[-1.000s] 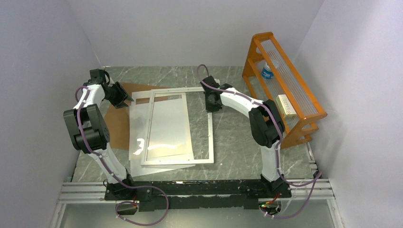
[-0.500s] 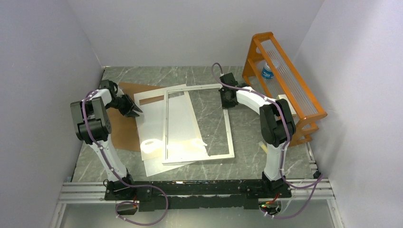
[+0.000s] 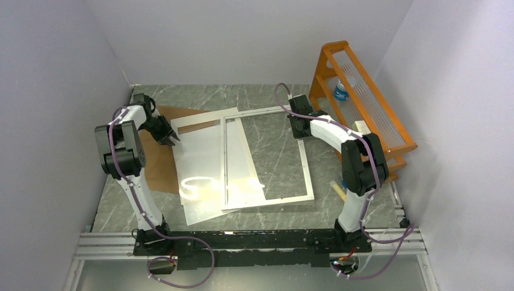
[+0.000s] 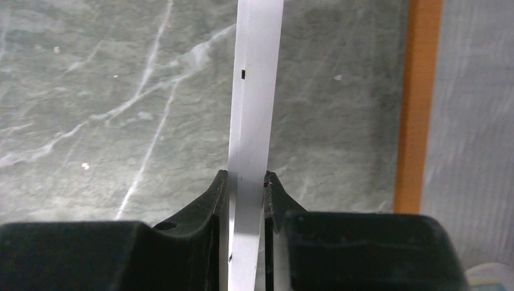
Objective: Put the photo into the frame
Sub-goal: Move the photo frame to the center of the board.
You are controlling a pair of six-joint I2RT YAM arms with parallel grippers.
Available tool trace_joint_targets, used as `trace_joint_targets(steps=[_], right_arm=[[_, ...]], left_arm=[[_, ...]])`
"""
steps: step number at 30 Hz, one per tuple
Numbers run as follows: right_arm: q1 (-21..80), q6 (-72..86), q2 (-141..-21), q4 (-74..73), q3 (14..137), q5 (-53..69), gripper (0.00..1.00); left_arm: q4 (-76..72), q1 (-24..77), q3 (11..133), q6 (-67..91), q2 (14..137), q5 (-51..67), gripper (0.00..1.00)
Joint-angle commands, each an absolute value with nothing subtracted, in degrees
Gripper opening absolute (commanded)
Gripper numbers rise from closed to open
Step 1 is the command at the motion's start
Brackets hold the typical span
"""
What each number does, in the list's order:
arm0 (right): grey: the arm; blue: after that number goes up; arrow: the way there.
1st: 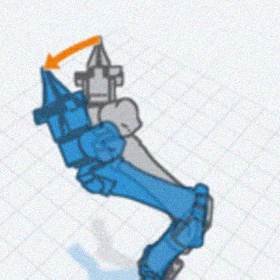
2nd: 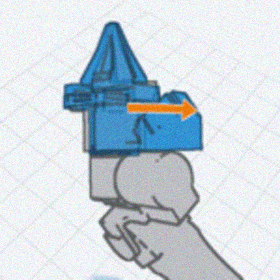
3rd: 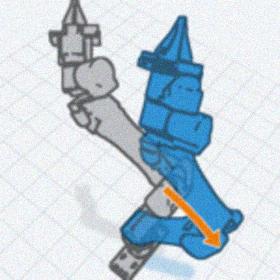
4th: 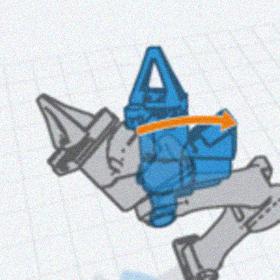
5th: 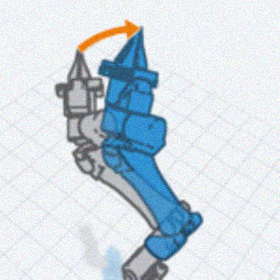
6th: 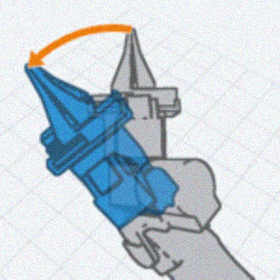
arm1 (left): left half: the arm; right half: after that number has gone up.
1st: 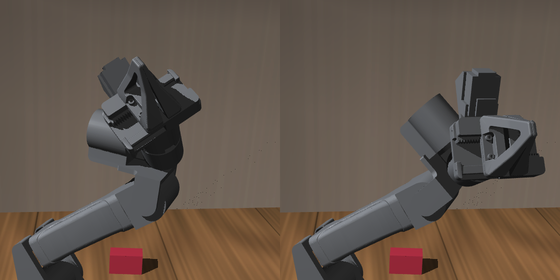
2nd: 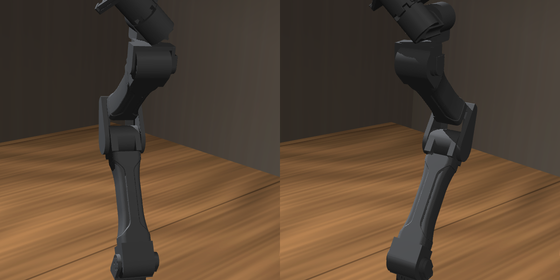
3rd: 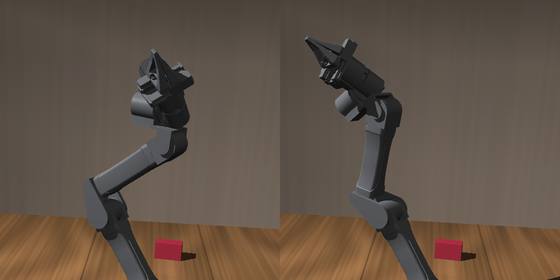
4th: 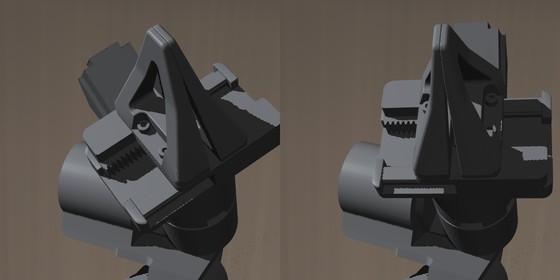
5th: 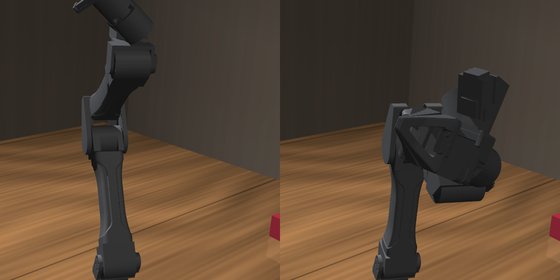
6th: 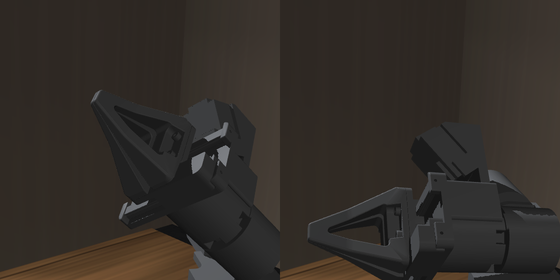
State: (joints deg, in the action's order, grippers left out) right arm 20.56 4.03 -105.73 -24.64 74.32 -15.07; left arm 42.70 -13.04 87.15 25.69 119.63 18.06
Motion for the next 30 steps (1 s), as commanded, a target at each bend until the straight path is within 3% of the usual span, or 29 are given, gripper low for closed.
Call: trace_joint_targets(steps=[1, 5, 10, 13, 21, 27, 30], right_arm=[[19.5, -3.8, -104.4, -22.0, 73.0, -24.6, 0.01], [19.4, -3.9, -105.7, -21.7, 72.9, -24.8, 0.03], [19.1, -3.0, -106.2, -20.3, 71.5, -23.9, 0.04], [18.8, -2.4, -106.7, -20.0, 70.8, -23.8, 0.08], [18.4, -1.3, -107.7, -20.1, 71.6, -25.0, 0.31], [18.4, 3.2, -106.0, -21.7, 72.6, -23.2, 0.55], [18.8, 6.4, -104.2, -23.8, 74.8, -20.8, 0.6]], left_arm=[[41.8, -13.6, 90.9, 22.4, 123.2, 10.0, 0.41], [44.2, -13.6, 93.7, 22.3, 123.6, 10.4, 0.46], [45.8, -13.8, 91.4, 22.8, 119.8, 9.4, 0.72], [44.6, -14.3, 87.7, 23.4, 117.6, 12.2, 0.8], [41.7, -14.7, 80.3, 25.3, 115.2, 18.0, 0.71], [39.6, -16.4, 76.3, 25.7, 114.8, 22.1, 0.69], [38.6, -17.3, 74.5, 25.8, 114.8, 23.7, 0.67]])
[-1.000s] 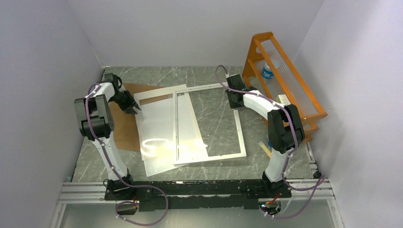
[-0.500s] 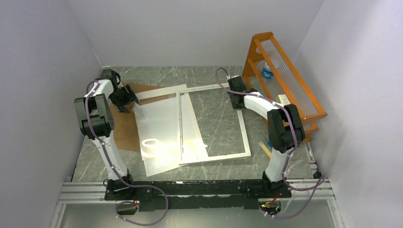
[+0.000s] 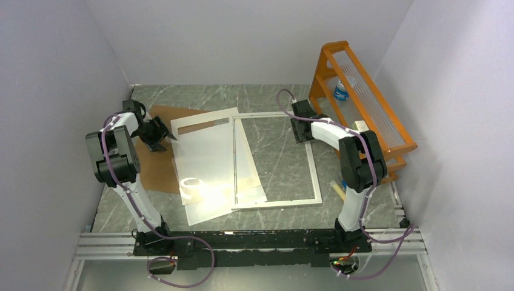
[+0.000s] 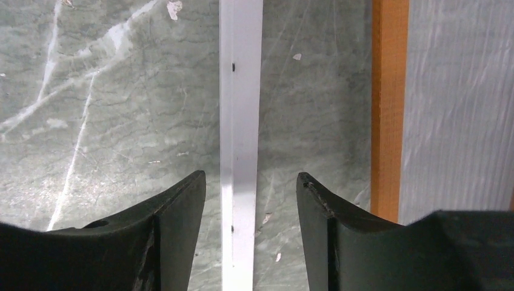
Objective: Put the photo into the frame
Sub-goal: Move the photo frame to the center of the board, then pick up the photo frame item at the center of the board.
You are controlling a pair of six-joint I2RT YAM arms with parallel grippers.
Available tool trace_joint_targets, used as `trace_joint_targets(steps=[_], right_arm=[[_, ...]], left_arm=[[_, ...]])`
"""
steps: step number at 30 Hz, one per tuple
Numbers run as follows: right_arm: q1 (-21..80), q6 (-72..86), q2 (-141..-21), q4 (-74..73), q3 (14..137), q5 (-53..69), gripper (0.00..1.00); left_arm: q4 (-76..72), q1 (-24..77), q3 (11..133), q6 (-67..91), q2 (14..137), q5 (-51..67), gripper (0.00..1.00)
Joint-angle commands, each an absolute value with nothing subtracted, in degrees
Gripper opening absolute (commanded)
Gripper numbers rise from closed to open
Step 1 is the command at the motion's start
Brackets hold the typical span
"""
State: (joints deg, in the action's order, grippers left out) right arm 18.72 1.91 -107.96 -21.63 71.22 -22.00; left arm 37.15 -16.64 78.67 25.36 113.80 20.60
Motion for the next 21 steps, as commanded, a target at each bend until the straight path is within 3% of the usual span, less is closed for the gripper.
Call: trace_joint_targets(steps=[1, 13, 21], right_arm=[[19.0, 7.5, -103.7, -24.7, 75.9, -19.3, 0.6], [32.5, 19.1, -107.7, -26.1, 82.9, 1.4, 0.58], [33.2, 23.3, -109.1, -21.7, 79.9, 10.0, 0.55]], left_arm=[[38.2, -17.6, 74.0, 26.0, 114.9, 24.9, 0.65], [30.7, -17.8, 66.6, 29.3, 115.1, 35.8, 0.53], [29.5, -17.9, 66.4, 28.0, 112.7, 36.5, 0.2]])
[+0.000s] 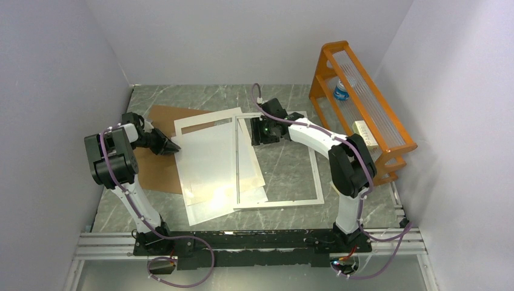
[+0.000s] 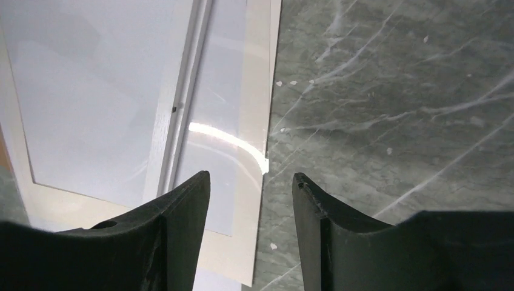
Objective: Put the photo into the frame
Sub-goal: Pick up the photo frame item at the center of the board.
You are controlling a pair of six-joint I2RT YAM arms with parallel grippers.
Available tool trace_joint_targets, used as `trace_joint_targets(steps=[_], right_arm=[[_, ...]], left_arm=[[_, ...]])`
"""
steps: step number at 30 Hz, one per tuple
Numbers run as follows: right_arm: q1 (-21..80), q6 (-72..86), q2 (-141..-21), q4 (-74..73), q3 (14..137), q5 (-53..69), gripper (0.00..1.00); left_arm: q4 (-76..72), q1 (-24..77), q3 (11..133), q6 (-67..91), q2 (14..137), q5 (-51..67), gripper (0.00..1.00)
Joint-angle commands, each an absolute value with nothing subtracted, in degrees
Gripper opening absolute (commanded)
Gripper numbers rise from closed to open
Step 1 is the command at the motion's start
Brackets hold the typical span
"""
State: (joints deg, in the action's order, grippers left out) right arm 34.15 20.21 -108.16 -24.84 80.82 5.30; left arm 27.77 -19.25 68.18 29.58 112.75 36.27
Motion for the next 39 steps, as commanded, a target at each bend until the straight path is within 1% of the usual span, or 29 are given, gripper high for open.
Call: trace_joint_targets(steps=[1, 4, 5, 9, 15, 19, 27, 33, 39], right_arm=[[33.2, 23.4, -109.3, -21.3, 79.3, 10.3, 0.55], [33.2, 23.6, -110.1, -20.9, 78.5, 10.7, 0.55], [33.2, 23.6, -110.3, -20.8, 78.3, 10.8, 0.54], [33.2, 23.4, -110.6, -21.0, 77.9, 10.3, 0.54], [33.2, 23.4, -110.8, -22.2, 77.9, 6.8, 0.54], [33.2, 24.0, -111.6, -23.8, 78.6, 4.4, 0.55], [33.7, 28.1, -113.1, -26.2, 82.2, 2.4, 0.6], [36.0, 28.3, -115.4, -27.8, 86.1, 1.4, 0.63], [36.5, 25.8, -116.5, -31.9, 86.0, -3.7, 0.63]], left_arm=[[29.0, -17.9, 66.3, 27.9, 112.6, 37.1, 0.17], [27.6, -18.0, 66.6, 27.1, 112.5, 39.4, 0.04], [27.4, -18.0, 66.8, 26.7, 112.3, 40.1, 0.03], [29.9, -18.8, 69.5, 23.7, 111.1, 39.3, 0.03], [40.3, -21.5, 78.9, 19.1, 109.2, 27.3, 0.02], [44.3, -22.9, 84.5, 17.5, 107.8, 23.4, 0.03], [53.0, -23.1, 99.2, 16.9, 106.4, 9.9, 0.02], [56.4, -23.2, 108.2, 14.3, 106.9, 7.8, 0.02], [59.8, -23.1, 115.9, 9.9, 109.9, 11.1, 0.03]])
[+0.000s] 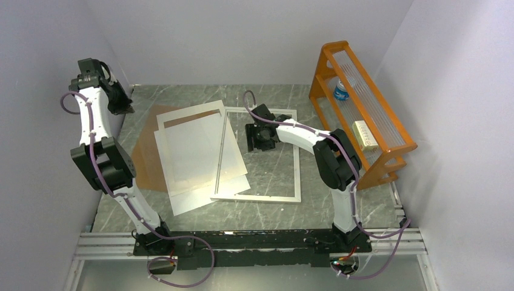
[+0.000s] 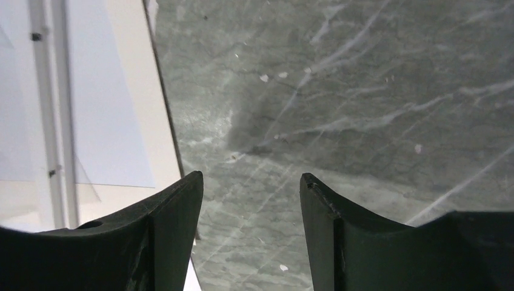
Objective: Put the photo into the frame
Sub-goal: Pick up the photo frame item at the center of the board, then move the photo frame to the center of the board.
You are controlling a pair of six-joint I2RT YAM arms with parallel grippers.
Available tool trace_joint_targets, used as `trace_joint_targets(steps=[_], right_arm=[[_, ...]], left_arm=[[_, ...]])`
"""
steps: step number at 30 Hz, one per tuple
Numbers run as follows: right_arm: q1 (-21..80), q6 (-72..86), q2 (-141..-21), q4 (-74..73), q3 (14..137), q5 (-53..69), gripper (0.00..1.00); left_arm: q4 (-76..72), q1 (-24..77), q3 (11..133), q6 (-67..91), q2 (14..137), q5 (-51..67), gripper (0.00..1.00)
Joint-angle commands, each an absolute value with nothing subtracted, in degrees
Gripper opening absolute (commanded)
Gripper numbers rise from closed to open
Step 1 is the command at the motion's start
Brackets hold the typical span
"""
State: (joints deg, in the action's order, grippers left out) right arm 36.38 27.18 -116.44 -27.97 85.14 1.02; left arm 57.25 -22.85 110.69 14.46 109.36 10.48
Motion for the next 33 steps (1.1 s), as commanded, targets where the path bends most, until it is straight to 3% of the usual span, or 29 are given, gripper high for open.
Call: trace_joint_targets(steps=[1, 13, 28, 33], right_arm=[[36.5, 25.2, -115.9, -33.0, 85.4, -4.9, 0.63], [31.8, 25.5, -107.2, -40.2, 75.0, -7.9, 0.67], [25.5, 25.1, -106.5, -40.9, 73.3, -13.3, 0.67], [25.8, 24.6, -104.2, -39.0, 75.8, -5.3, 0.67]], left_arm=[[60.5, -23.2, 116.9, 9.6, 110.2, 11.5, 0.03], [65.3, -23.2, 128.6, 9.2, 111.1, 15.2, 0.03], [64.3, -23.1, 129.7, 9.0, 104.2, 12.9, 0.03], [63.4, -23.2, 130.1, 9.6, 101.8, 17.1, 0.03]])
